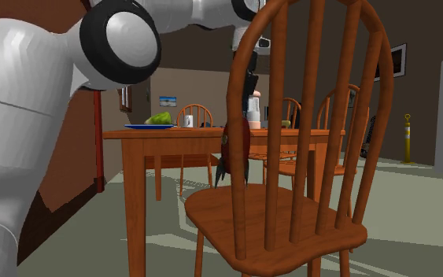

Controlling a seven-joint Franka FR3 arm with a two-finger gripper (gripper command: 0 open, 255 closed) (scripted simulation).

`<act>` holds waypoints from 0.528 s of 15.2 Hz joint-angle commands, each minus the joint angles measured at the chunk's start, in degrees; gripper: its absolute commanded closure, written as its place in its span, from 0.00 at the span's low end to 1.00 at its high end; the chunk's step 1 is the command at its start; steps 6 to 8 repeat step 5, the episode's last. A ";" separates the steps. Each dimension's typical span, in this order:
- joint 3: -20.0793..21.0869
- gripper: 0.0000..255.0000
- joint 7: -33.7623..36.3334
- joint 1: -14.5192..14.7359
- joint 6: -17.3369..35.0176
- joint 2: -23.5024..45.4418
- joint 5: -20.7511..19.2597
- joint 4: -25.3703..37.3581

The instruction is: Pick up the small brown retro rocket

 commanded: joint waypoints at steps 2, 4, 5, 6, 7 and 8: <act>0.17 1.00 0.86 0.21 -5.95 5.23 -0.07 11.28; 0.41 1.00 1.63 0.49 -10.99 10.63 -0.22 21.75; 0.42 1.00 1.62 0.48 -10.92 10.54 -0.22 21.60; 0.42 1.00 1.62 0.48 -10.92 10.54 -0.22 21.60; 0.42 1.00 1.62 0.48 -10.92 10.54 -0.22 21.60; 0.42 1.00 1.62 0.48 -10.92 10.54 -0.22 21.60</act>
